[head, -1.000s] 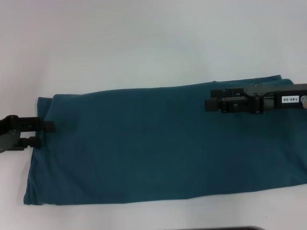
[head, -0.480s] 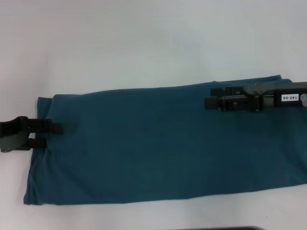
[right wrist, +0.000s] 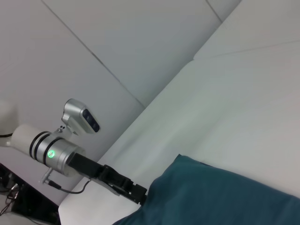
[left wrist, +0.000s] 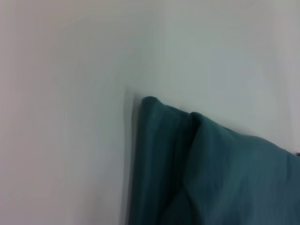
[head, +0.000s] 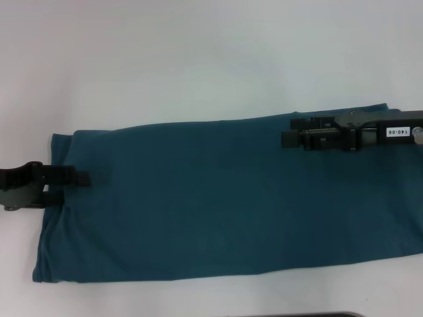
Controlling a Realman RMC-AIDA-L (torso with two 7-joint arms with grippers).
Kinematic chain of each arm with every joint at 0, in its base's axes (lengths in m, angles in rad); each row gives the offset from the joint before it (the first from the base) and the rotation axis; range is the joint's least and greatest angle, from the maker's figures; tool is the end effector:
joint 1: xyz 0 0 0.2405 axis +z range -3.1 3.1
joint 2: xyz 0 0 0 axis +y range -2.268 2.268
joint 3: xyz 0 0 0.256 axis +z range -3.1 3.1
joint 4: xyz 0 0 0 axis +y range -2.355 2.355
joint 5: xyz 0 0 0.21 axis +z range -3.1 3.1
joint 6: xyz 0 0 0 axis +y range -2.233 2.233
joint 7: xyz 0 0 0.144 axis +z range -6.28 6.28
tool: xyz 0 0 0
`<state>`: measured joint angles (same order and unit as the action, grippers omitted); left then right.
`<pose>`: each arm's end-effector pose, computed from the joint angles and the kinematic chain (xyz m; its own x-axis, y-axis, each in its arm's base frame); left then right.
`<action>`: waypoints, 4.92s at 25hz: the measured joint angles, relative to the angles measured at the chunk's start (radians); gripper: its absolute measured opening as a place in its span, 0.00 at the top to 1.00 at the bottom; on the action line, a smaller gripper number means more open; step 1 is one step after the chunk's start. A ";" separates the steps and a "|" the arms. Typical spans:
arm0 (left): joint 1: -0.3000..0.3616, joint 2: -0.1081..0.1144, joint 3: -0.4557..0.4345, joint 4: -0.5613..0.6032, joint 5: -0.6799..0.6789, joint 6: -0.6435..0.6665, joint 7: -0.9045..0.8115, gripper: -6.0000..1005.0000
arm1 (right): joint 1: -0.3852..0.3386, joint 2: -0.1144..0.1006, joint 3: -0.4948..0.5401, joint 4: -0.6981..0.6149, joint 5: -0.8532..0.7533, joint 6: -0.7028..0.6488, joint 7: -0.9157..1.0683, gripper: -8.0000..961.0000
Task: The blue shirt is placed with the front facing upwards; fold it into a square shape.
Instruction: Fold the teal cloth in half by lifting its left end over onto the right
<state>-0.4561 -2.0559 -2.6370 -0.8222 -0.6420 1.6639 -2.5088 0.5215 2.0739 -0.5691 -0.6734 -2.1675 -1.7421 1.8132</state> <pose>-0.3360 0.2841 0.0338 -0.0790 0.9689 0.2344 0.9964 0.0696 0.0484 0.2711 0.3030 0.0071 0.5393 -0.7236 -0.4307 -0.7357 -0.6538 0.1771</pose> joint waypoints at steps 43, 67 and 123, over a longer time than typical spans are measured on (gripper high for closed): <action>-0.096 0.076 0.041 -0.012 0.131 0.068 -0.056 0.25 | 0.001 -0.009 -0.003 0.000 0.000 0.006 0.020 0.17; -0.104 0.071 0.081 0.021 0.145 0.017 -0.067 0.25 | -0.010 -0.009 -0.003 0.000 0.000 0.006 0.020 0.18; -0.153 0.024 0.090 0.058 0.044 0.103 -0.026 0.36 | -0.020 -0.014 -0.003 0.002 0.000 0.005 0.016 0.19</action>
<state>-0.6096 -2.0316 -2.5471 -0.7638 -0.5981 1.7664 -2.5352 0.5016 2.0600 -0.5721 -0.6718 -2.1675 -1.7375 1.8292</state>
